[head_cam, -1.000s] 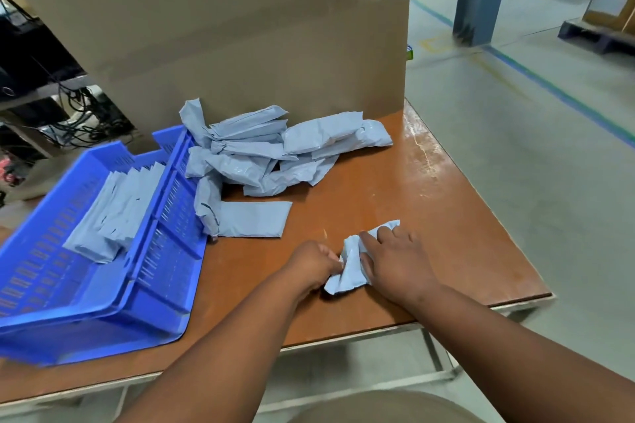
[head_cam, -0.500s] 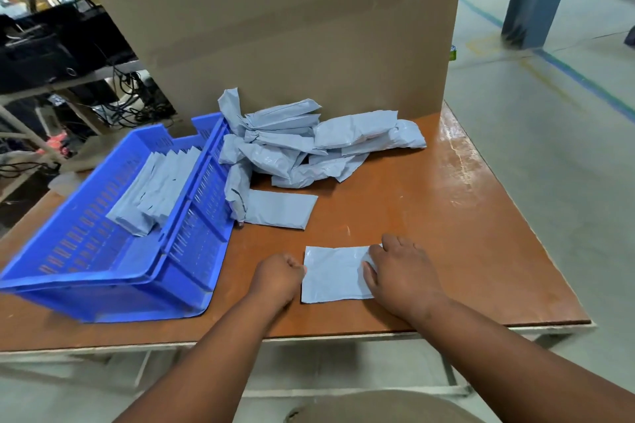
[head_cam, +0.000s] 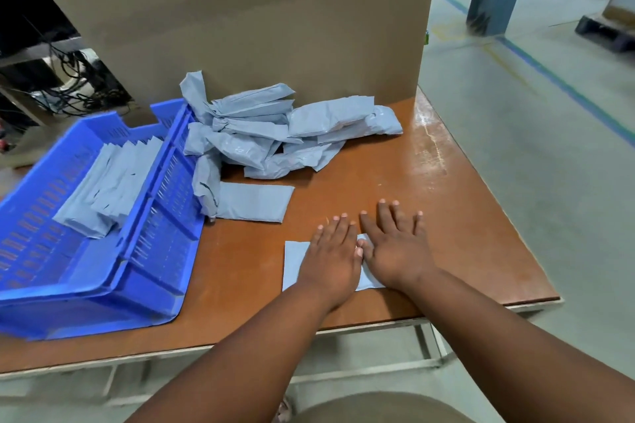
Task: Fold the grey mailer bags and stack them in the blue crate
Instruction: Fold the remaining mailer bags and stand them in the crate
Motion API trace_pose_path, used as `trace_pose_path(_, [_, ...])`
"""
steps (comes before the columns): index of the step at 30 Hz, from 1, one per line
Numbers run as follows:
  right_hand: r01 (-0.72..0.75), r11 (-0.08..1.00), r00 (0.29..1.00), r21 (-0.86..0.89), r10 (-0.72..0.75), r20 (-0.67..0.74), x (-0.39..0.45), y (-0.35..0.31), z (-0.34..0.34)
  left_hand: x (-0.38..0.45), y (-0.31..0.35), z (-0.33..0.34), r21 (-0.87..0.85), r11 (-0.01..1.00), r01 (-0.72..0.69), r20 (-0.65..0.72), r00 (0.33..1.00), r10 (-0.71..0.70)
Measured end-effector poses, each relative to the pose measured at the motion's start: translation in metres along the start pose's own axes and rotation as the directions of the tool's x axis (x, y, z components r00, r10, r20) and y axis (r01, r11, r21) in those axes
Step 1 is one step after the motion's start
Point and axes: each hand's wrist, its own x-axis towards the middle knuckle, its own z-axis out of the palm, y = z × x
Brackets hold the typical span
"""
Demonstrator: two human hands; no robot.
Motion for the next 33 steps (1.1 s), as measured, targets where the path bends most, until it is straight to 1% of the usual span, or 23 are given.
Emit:
trace_pose_path(7, [0.0, 0.999, 1.0, -0.032, 0.0, 0.004, 0.003, 0.0, 0.004, 0.001, -0.005, 0.009, 0.036, 0.999, 0.013, -0.009, 1.0, -0.013])
trace_pose_path(16, [-0.003, 0.999, 0.999, -0.038, 0.004, 0.045, -0.001, -0.002, -0.008, -0.011, -0.008, -0.007, 0.034, 0.999, 0.043, 0.051, 0.998, -0.044])
trace_pose_path(18, [0.003, 0.998, 1.0, -0.056, -0.004, -0.02, -0.004, -0.006, -0.01, -0.019, -0.015, -0.013, 0.033, 0.996, 0.083, 0.015, 0.996, -0.084])
trace_pose_path(19, [0.026, 0.997, 0.997, -0.071, -0.031, -0.069, -0.005, -0.011, -0.011, -0.023, -0.02, -0.015, 0.036, 0.994, 0.108, -0.009, 0.994, -0.107])
trace_pose_path(21, [0.122, 0.988, 0.983, -0.09, -0.133, -0.123, -0.005, -0.028, -0.011, -0.029, -0.032, -0.016, 0.031, 0.989, 0.147, -0.025, 0.989, -0.147])
trace_pose_path(23, [0.224, 0.973, 0.967, -0.058, -0.23, -0.113, -0.003, -0.05, -0.006, -0.034, -0.043, -0.013, 0.019, 0.983, 0.18, -0.013, 0.984, -0.18])
trace_pose_path(25, [0.288, 0.957, 0.955, -0.033, -0.29, -0.059, 0.001, -0.066, 0.006, -0.039, -0.052, -0.007, 0.004, 0.977, 0.214, 0.002, 0.977, -0.214])
trace_pose_path(28, [0.312, 0.949, 0.949, -0.048, -0.314, -0.033, 0.003, -0.069, 0.024, -0.043, -0.063, 0.002, -0.024, 0.975, 0.222, 0.021, 0.975, -0.221])
trace_pose_path(33, [0.303, 0.952, 0.952, -0.049, -0.304, -0.015, 0.005, -0.068, 0.026, -0.043, -0.07, 0.004, 0.009, 0.979, 0.202, 0.05, 0.978, -0.203])
